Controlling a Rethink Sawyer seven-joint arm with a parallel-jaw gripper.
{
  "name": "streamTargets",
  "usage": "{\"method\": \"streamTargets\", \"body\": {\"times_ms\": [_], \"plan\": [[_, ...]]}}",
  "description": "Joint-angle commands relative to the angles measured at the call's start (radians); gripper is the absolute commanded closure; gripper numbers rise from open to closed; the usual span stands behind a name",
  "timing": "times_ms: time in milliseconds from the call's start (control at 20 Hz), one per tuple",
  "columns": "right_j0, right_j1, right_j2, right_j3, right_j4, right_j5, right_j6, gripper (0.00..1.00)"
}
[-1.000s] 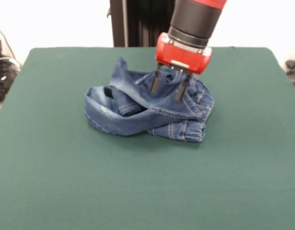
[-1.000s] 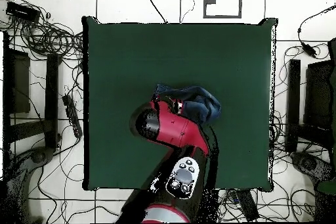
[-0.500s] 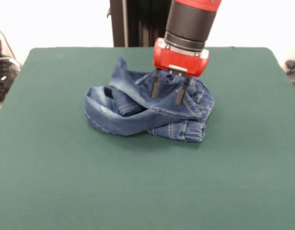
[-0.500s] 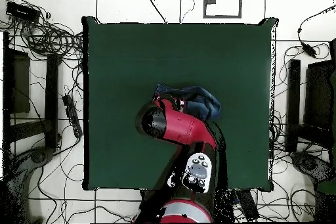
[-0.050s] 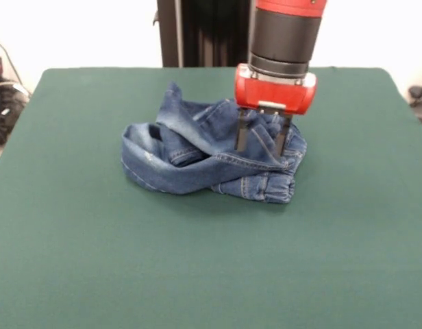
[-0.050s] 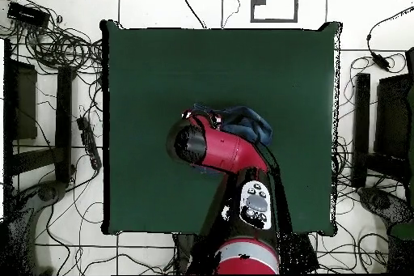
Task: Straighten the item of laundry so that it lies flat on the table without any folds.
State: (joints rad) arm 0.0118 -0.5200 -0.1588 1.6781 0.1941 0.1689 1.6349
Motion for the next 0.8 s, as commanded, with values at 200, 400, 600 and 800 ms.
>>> {"method": "streamTargets", "body": {"times_ms": [200,400,600,800], "plan": [[0.181,0.109,-0.111,0.007,0.114,0.284,0.361,0.00],[0.237,0.141,-0.186,-0.020,0.137,0.298,0.403,0.00],[0.233,0.136,-0.175,0.014,0.161,0.258,0.417,0.00],[0.200,0.132,-0.135,0.046,0.172,0.177,0.420,0.00]]}}
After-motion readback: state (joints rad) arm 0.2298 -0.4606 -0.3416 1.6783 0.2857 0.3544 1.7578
